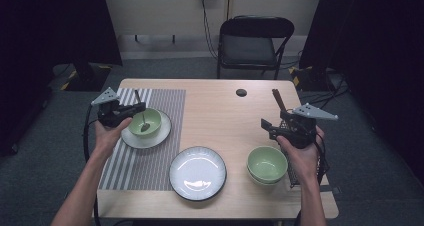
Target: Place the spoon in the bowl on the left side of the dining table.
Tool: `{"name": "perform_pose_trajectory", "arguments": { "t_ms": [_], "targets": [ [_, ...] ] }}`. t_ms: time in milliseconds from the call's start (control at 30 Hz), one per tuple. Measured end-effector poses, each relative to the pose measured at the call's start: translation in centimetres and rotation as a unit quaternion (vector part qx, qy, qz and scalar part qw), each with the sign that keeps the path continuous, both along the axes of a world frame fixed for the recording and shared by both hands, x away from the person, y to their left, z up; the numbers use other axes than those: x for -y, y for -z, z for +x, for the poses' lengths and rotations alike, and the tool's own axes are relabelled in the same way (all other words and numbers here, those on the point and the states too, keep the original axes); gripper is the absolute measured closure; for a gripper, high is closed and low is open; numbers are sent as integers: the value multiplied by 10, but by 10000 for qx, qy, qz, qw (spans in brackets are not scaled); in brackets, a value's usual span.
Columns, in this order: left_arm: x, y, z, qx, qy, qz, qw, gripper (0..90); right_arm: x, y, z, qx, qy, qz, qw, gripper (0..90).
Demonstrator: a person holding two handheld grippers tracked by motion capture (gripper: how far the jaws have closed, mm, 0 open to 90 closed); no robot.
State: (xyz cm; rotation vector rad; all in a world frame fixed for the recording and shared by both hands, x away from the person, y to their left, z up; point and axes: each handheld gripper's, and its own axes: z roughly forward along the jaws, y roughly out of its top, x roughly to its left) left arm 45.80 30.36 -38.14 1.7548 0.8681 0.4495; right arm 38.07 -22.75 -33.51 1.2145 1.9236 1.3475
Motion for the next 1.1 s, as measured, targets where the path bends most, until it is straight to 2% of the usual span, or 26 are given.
{"name": "perform_pose_trajectory", "arguments": {
  "t_ms": [100,233,400,467,500,567,733,767,933,1100],
  "targets": [
    [0,4,-1,-14,32,41,10000,896,1,1,0,-33,-2,2,10000,224],
    [3,11,-2,-128,21,83,9999,896,0,1,1,-72,-5,-12,10000,223],
    [2,21,-2,-193,44,53,9998,895,1,1,1,-84,-20,-15,10000,222],
    [3,22,-3,-233,63,48,9997,894,1,2,1,-87,-1,-14,10000,221],
    [3,21,-3,-194,77,123,9997,893,1,2,1,-90,-9,-14,10000,221],
    [4,20,-5,-197,89,94,9997,892,1,2,1,-103,8,-14,9999,221],
    [8,20,-8,-230,173,259,9992,880,2,1,0,-86,-2,-1,10000,221],
    [9,20,-9,-247,182,217,9993,877,2,1,0,-86,4,5,10000,221],
    [11,20,-10,-246,239,333,9989,862,3,1,0,-94,13,13,10000,221],
    [12,21,-14,-234,252,258,9991,846,4,1,0,-85,38,28,10000,228]
  ]
}}
